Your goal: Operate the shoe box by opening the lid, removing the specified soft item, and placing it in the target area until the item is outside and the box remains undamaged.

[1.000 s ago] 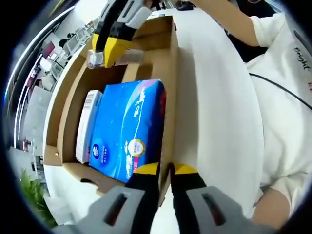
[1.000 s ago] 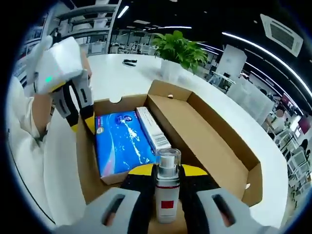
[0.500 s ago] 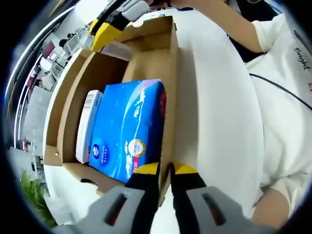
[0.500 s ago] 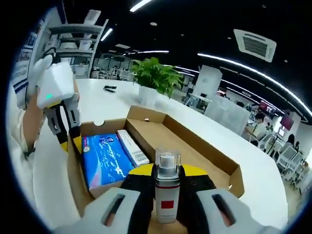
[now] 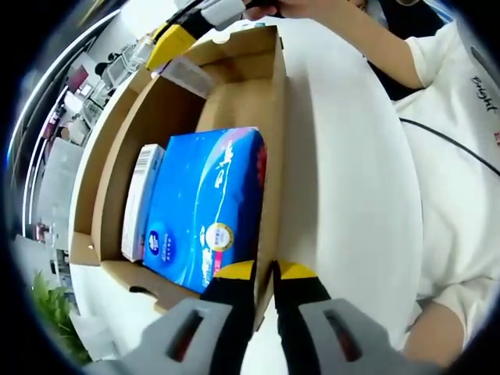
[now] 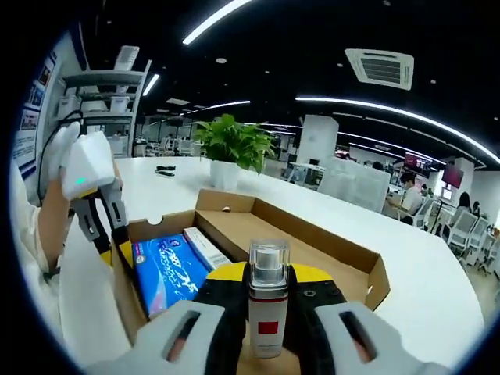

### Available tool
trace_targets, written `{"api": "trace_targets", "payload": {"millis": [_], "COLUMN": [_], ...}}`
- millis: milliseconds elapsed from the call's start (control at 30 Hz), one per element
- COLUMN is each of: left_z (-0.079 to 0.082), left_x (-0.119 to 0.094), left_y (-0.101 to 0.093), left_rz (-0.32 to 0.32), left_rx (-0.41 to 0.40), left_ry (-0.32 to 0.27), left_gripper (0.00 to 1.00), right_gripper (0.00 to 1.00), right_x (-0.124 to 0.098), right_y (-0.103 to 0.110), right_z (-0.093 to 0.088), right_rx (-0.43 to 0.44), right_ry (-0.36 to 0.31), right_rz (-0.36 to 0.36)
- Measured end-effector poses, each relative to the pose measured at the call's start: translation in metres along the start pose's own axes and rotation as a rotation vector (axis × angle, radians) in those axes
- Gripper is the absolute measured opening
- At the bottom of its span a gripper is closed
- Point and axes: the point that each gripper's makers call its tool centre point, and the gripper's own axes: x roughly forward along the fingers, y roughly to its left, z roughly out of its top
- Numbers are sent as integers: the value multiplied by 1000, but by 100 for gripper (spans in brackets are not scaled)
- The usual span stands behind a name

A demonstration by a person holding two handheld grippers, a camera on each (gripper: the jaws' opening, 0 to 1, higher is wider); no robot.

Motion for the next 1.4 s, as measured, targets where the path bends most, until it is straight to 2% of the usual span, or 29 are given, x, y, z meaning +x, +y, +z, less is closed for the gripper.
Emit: {"api": "trace_targets", "payload": {"millis": [167, 433, 500, 733, 1067, 1133, 1200, 1400], "left_z": [0, 0, 0, 0, 0, 1, 1, 1], "left_x": [0, 0, 0, 0, 0, 0, 0, 1], "left_y": [1, 1, 1, 0, -1, -1, -1, -1], "left_rz": [3, 1, 0, -2, -9, -11, -10, -3], "left_rx": [2, -1, -1, -2, -8, -8, -9, -4], "left_ry": [-2, 4, 4, 5, 14, 13, 14, 5], "left_gripper": [8, 8, 8, 8, 8, 8, 8, 8], "right_gripper": [18, 18, 18, 18, 18, 18, 18, 18], "right_x": [-3, -15, -16, -21, -33, -35, -38, -45], "right_y": [-3, -13, -15, -20, -24, -27, -29, -37], "right_z": [1, 17, 16, 10, 12, 12, 16, 13], "right_rx": [9, 54, 84, 98, 159, 194, 274, 261], "right_ry": [-24, -134, -129, -133, -171, -188, -222, -216], "right_rz": [-16, -57, -53, -65, -48, -58, -46, -75]}}
